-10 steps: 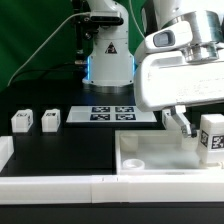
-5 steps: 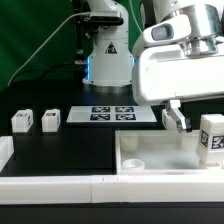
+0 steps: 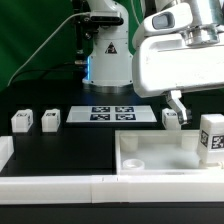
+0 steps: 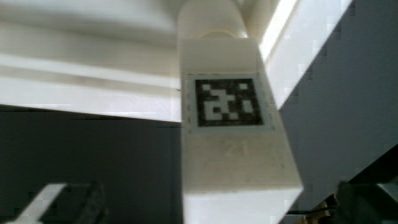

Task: Assemble one leg

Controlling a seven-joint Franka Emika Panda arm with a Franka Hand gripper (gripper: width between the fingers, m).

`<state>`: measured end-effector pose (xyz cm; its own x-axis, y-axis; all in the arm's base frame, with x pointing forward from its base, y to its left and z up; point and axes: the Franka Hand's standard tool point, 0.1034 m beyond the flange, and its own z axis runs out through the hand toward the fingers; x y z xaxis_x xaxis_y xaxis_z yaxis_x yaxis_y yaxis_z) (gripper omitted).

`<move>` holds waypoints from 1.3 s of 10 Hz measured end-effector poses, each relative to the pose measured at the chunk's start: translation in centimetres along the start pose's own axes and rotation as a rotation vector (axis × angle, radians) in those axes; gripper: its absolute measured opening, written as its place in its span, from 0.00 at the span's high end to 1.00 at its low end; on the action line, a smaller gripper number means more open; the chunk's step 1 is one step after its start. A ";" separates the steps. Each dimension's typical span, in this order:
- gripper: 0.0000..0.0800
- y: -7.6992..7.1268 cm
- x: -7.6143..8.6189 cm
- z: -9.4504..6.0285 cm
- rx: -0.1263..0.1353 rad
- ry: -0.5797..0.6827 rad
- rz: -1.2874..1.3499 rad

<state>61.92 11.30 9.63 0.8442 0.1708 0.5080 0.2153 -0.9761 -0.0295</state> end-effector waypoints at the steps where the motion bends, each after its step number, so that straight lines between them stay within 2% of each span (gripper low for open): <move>1: 0.19 -0.4 -0.3 0.1 0.017 -0.053 0.000; 2: 0.19 -1.1 -0.9 0.1 0.052 -0.184 0.011; 3: 0.19 -0.9 -0.7 -0.2 0.076 -0.286 0.013; 4: 0.19 -0.5 -0.6 -0.1 0.084 -0.336 0.016; 5: 0.19 -0.6 -1.5 -0.3 0.110 -0.461 0.017; 6: 0.19 -0.3 -1.2 -0.5 0.129 -0.558 0.008; 7: 0.19 0.2 0.0 0.1 0.119 -0.509 0.007; 12: 0.19 0.3 -0.3 0.2 0.118 -0.513 0.010; 13: 0.19 0.2 -0.4 -0.1 0.081 -0.551 0.075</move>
Offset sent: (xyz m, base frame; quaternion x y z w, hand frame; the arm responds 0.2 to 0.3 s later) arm 0.0052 -0.0208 -0.0025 -0.0059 -0.1833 -0.0181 0.9829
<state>61.60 11.06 9.52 0.9856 0.1674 -0.0223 0.1634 -0.9786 -0.1251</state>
